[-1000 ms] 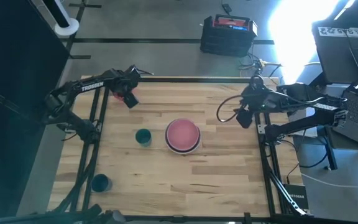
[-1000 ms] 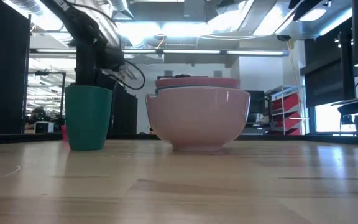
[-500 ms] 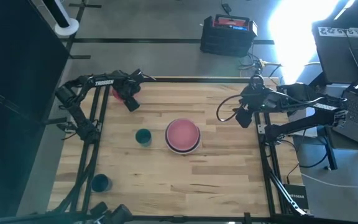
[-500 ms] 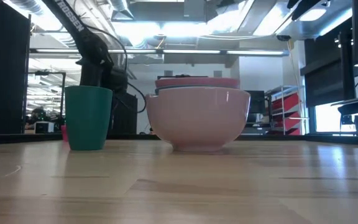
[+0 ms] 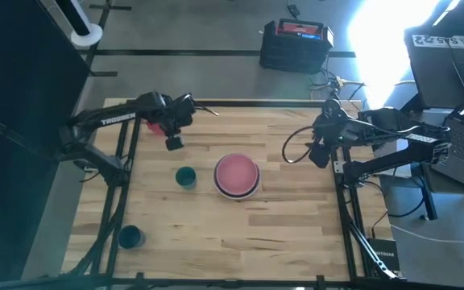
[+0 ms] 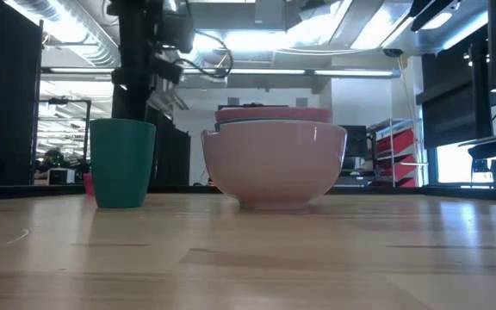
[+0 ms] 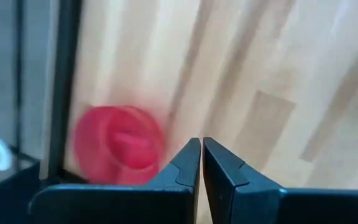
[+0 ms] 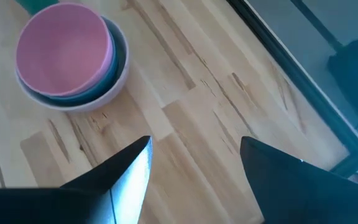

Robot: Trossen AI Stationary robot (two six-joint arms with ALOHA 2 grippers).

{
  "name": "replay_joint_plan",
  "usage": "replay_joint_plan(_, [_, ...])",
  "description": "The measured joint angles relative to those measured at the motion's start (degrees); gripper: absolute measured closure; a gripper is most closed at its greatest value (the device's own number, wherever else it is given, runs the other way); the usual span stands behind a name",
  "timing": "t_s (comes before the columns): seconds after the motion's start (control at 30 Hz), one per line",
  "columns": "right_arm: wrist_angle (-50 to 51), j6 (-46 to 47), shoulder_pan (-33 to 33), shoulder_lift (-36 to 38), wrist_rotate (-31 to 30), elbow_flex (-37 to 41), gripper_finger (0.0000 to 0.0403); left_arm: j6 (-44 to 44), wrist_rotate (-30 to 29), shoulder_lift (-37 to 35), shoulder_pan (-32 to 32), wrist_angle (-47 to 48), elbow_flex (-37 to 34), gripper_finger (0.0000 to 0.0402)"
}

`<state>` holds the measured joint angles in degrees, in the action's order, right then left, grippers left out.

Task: Nest bowls inside each other
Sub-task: Stack the red bowl on top of the pink bowl, then stack the red bowl into the pink bowl

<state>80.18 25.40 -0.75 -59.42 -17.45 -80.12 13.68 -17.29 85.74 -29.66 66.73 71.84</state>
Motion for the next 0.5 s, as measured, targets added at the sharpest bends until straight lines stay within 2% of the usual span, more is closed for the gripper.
replay_joint_plan(0.1, [-0.1, -0.2, 0.0, 0.0, 0.1, 0.0, 0.0171, -1.8, -3.1, 0.0, -4.0, -0.3, -0.5, 0.0401])
replay_joint_plan(0.23, [-0.3, -0.2, 0.0, 0.0, 2.4, 0.0, 0.0171, -3.2, -2.5, 0.4, -11.0, -0.8, -3.5, 0.0386])
replay_joint_plan(0.4, [-0.5, 0.0, 0.0, 0.0, 3.6, 0.0, 0.0171, -5.4, 5.1, 1.9, -15.2, -2.5, -5.7, 0.0338])
replay_joint_plan(0.5, [-0.5, 0.9, 0.0, -0.1, 3.7, 0.0, 0.0171, -4.5, 5.7, 4.1, -15.7, -5.8, -7.4, 0.0303])
